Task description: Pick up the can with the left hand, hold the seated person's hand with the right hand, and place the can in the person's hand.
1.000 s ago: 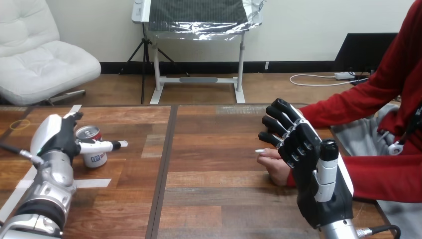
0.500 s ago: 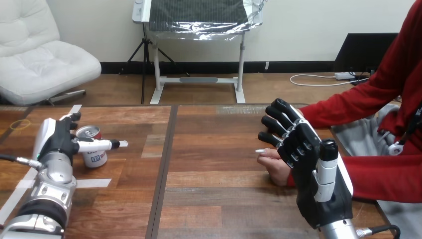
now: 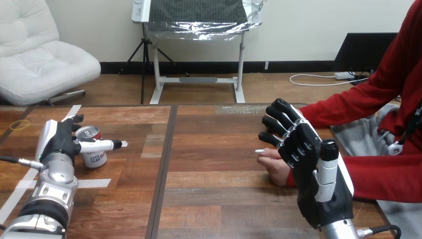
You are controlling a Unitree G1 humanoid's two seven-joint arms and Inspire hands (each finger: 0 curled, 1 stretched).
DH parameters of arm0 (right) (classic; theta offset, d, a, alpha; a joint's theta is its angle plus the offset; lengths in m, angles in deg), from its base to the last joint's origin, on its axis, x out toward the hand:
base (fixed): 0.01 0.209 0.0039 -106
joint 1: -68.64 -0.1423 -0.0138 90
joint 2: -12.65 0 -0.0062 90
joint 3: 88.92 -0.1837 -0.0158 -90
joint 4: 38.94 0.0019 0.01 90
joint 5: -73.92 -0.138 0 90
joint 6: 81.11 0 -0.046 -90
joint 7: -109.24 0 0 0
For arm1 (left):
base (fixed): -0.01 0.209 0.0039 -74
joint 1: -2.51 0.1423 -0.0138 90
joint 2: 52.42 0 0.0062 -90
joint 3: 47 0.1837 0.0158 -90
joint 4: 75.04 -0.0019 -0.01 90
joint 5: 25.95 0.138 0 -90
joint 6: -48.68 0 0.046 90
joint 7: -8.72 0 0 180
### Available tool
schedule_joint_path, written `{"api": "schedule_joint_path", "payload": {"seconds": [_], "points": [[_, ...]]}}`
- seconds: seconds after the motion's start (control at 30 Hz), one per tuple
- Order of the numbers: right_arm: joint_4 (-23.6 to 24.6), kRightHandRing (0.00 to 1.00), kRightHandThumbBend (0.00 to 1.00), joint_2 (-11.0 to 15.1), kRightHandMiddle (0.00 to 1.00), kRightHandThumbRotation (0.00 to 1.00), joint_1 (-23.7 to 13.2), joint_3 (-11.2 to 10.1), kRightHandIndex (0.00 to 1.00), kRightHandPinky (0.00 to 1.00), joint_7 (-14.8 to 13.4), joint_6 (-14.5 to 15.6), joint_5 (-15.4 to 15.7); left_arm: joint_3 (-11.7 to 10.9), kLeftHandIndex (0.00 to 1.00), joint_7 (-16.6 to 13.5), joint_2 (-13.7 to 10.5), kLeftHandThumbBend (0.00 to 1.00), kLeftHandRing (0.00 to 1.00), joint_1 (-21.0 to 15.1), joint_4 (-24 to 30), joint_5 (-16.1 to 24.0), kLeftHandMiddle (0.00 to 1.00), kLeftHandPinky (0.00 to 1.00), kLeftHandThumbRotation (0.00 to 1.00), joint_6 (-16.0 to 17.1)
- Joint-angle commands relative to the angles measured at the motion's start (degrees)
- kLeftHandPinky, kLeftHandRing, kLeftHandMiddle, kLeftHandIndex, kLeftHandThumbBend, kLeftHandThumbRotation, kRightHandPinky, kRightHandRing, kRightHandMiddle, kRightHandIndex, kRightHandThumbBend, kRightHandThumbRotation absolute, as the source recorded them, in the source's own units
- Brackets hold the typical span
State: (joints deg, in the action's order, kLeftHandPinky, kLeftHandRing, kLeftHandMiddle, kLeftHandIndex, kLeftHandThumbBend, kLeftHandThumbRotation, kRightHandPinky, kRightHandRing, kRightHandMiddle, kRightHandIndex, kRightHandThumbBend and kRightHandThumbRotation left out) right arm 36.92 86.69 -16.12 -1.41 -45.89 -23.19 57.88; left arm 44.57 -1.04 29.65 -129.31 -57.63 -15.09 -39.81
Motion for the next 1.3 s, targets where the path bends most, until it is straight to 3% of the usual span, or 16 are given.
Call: {"api": "schedule_joint_path", "payload": {"seconds": [0.0, 0.4, 0.5, 0.67, 1.27], "points": [[1.1, 0.88, 0.90, -0.2, 0.89, 1.00, -2.9, -0.2, 0.88, 0.80, 0.3, -1.3, -1.0, 0.0, 0.88, 0.1, -0.6, 0.86, 0.86, -3.9, 1.1, 0.5, 0.89, 0.76, 0.07, -0.1], [1.1, 0.88, 0.90, -0.3, 0.89, 1.00, -3.0, -0.2, 0.88, 0.80, 0.2, -1.4, -0.8, 0.4, 0.87, 0.1, -0.7, 0.87, 0.85, -3.9, 1.2, 1.2, 0.88, 0.76, 0.05, -0.1], [1.3, 0.88, 0.90, -0.3, 0.89, 1.00, -2.9, -0.2, 0.88, 0.80, 0.0, -1.4, -0.6, 2.6, 0.84, -1.5, -1.1, 0.88, 0.81, -3.8, 1.3, 3.9, 0.84, 0.72, 0.01, 0.1], [1.5, 0.88, 0.90, -0.3, 0.89, 1.00, -2.8, -0.1, 0.88, 0.79, -0.1, -1.1, -0.6, 3.8, 0.81, -2.7, -1.2, 0.89, 0.78, -3.7, 1.4, 5.9, 0.81, 0.69, 0.00, 0.1], [1.7, 0.88, 0.90, -0.4, 0.88, 1.00, -2.5, -0.1, 0.88, 0.79, 0.1, -1.0, -0.9, 3.8, 0.75, -3.7, -1.0, 0.89, 0.71, -4.0, 0.9, 7.7, 0.75, 0.62, 0.00, -0.4]]}}
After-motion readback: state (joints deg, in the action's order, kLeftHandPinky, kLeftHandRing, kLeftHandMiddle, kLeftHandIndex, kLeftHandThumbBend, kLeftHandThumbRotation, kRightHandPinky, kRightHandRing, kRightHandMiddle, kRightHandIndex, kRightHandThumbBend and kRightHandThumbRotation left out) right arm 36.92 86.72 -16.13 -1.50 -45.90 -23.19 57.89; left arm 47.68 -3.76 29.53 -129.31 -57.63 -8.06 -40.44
